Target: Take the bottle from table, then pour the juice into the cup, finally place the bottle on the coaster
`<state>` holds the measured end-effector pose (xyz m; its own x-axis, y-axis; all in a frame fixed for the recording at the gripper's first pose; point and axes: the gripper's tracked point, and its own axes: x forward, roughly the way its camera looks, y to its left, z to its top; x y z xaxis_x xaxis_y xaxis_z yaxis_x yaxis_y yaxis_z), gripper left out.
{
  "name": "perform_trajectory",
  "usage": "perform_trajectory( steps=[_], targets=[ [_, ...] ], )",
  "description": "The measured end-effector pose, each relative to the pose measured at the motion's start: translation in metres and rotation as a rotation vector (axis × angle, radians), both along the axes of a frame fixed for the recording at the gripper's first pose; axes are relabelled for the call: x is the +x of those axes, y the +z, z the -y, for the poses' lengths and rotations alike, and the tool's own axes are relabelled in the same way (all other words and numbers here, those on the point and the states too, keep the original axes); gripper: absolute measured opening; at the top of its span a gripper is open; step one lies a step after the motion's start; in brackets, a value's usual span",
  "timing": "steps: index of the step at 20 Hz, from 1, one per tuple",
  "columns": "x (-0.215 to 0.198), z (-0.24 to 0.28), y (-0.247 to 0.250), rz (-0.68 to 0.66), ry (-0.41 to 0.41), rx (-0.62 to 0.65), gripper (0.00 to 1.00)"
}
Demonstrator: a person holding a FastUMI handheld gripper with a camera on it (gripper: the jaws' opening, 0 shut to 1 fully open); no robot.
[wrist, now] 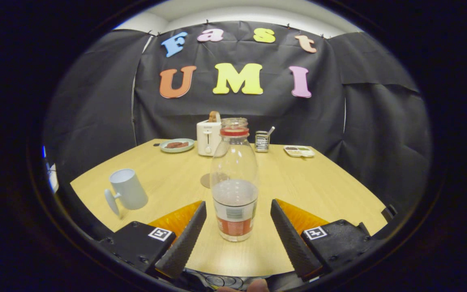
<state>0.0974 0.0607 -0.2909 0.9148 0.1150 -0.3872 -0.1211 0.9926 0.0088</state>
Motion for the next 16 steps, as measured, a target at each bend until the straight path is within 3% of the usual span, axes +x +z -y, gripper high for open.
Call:
perform_trajectory(
  steps=[11,16],
  targets=[
    [0.034,-0.011,-0.021,-0.004,-0.03,0.035,1.0],
    [0.039,-0.013,-0.015,0.011,-0.041,-0.003,0.9]
  ],
)
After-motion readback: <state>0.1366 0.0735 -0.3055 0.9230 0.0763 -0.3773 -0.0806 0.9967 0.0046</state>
